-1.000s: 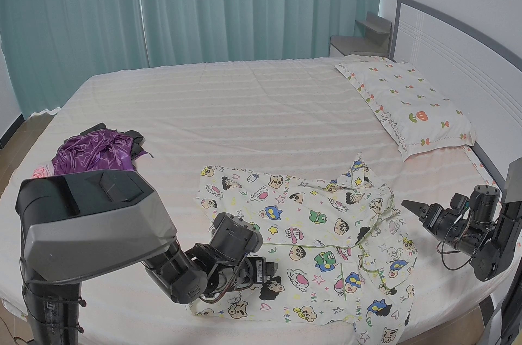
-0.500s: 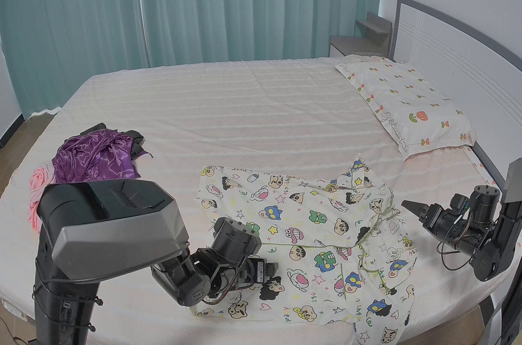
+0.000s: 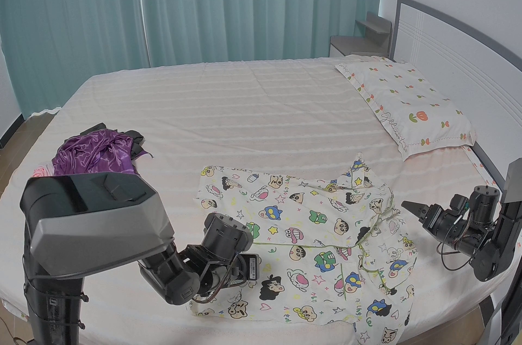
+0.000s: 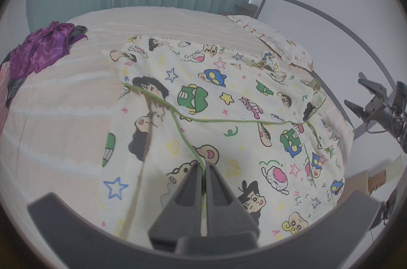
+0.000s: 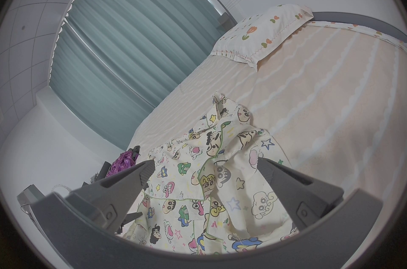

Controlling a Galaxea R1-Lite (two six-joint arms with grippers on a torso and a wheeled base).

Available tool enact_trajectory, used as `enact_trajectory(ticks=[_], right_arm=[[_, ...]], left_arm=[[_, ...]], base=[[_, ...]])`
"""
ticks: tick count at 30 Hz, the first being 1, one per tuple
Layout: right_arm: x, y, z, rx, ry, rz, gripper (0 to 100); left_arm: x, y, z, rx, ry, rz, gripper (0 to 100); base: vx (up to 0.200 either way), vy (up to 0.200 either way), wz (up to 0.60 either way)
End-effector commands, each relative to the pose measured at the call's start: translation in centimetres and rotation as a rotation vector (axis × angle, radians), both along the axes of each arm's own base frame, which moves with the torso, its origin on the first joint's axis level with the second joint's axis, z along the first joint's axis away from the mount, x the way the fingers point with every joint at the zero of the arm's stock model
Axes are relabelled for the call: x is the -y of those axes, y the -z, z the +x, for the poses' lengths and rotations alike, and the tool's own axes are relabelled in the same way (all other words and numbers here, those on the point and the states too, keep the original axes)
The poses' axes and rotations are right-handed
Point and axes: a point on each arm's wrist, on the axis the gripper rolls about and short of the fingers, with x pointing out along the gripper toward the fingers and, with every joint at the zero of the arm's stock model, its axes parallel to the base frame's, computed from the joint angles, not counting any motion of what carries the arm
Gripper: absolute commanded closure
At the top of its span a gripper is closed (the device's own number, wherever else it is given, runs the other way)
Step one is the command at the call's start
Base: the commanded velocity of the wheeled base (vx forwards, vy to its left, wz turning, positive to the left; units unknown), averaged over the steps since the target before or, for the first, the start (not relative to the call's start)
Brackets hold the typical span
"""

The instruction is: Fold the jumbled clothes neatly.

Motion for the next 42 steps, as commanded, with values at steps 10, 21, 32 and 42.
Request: enact_trajectory(ticks=[10,21,32,42], right_arm=[[0.0,0.0,-0.2,0.006,0.000,0.001,0],[0.0,0.0,-0.2,0.003,-0.003,0.001,0],[0.0,0.2,-0.2,-0.005,-0.003,0.001,0],[0.0,0.2,-0.2,-0.005,-0.002,0.001,0]], left_arm=[[-5.0,-2.2,-0.6,0.018,-0.048,0.061,100],[-8.9,-3.1,0.4,0.043,-0.111,0.114,100],[-10.8,-3.7,2.7,0.076,-0.104,0.093,100],[-11.6,-2.8,5.8,0.075,-0.108,0.051,100]], base=[[0.000,0.000,0.00],[0.000,0.000,0.00],[0.000,0.000,0.00],[0.000,0.000,0.00]])
